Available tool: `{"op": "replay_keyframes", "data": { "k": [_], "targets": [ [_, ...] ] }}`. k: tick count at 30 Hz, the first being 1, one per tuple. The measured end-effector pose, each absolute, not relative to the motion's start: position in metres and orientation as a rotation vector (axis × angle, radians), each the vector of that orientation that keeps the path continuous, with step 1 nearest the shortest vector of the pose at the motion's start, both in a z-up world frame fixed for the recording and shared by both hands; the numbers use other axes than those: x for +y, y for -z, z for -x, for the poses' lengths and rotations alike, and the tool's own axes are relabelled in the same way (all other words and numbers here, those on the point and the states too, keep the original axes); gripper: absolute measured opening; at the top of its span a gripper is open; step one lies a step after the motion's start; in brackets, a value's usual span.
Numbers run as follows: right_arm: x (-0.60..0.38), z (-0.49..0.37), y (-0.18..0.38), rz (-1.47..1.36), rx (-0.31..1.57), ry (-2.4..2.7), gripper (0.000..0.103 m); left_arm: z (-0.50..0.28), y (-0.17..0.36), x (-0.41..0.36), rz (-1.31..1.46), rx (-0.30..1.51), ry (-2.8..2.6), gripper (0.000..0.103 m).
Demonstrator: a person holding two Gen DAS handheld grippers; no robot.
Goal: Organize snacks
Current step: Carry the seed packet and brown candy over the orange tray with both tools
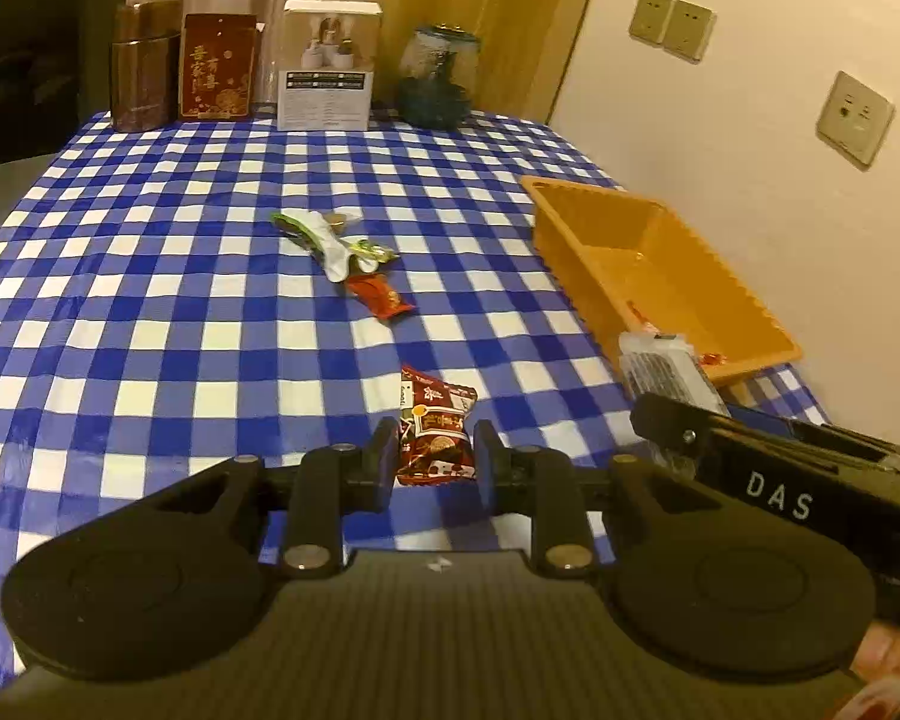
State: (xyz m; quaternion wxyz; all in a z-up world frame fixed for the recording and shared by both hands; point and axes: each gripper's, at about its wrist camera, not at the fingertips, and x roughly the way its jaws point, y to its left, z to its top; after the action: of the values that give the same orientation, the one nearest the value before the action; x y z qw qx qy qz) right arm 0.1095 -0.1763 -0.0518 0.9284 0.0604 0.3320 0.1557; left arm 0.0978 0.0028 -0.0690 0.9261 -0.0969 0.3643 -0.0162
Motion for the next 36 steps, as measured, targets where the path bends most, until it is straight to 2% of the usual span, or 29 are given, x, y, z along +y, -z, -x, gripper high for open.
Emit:
{"op": "replay_keyframes", "data": {
  "k": [17,36],
  "targets": [
    [-0.213,-0.086,0.023,-0.151,0.638,-0.298,0.041,-0.075,0.036,-0.029,0.168,0.703,0.052,0.023],
    [-0.239,-0.083,0.013,-0.18,0.613,-0.251,0.041,-0.074,0.029,-0.05,0.135,0.703,0.097,0.023]
  ]
}}
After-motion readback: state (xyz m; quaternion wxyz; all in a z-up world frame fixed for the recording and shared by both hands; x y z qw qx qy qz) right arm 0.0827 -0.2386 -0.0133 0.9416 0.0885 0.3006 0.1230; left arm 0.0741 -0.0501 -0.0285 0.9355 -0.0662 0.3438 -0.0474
